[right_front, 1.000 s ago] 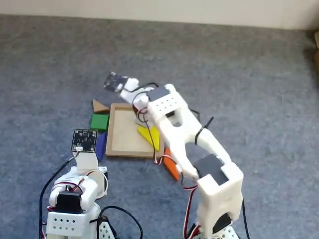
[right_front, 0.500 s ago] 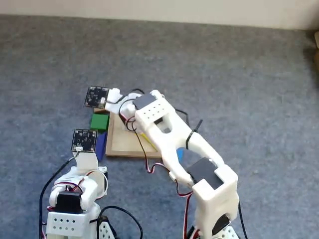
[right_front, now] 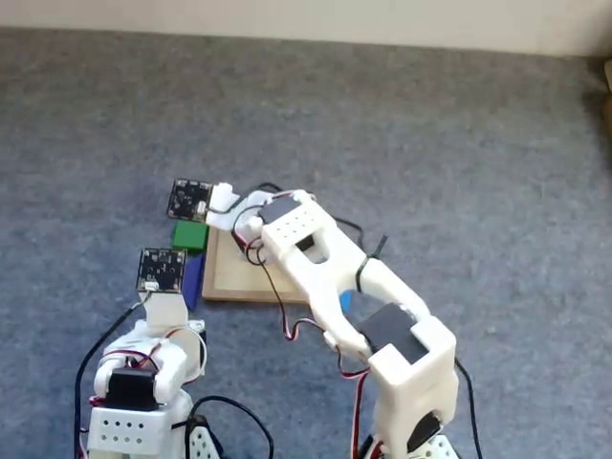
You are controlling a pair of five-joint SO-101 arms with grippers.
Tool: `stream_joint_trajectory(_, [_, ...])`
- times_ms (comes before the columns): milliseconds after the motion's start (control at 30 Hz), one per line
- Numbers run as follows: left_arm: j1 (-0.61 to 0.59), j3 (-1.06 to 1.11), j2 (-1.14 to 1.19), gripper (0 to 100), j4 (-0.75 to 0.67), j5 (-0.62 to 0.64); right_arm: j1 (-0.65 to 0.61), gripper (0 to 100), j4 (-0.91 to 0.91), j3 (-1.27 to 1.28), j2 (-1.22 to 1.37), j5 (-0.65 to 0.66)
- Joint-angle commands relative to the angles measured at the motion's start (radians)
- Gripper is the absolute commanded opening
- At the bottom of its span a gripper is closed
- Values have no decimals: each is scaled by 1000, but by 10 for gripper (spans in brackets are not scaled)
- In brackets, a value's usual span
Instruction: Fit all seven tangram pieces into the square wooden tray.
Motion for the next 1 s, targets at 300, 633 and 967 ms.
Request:
stream_joint_trajectory(300, [-15,21,-19,5,3,0,39,364,125,-41,-102,2])
stream_joint_trajectory(633, [-15,21,-19,5,3,0,81,153,186,-76,-294,-301])
stream_joint_trajectory(967, [-15,21,-19,5,3,0,114,153,492,-81,-414,-476])
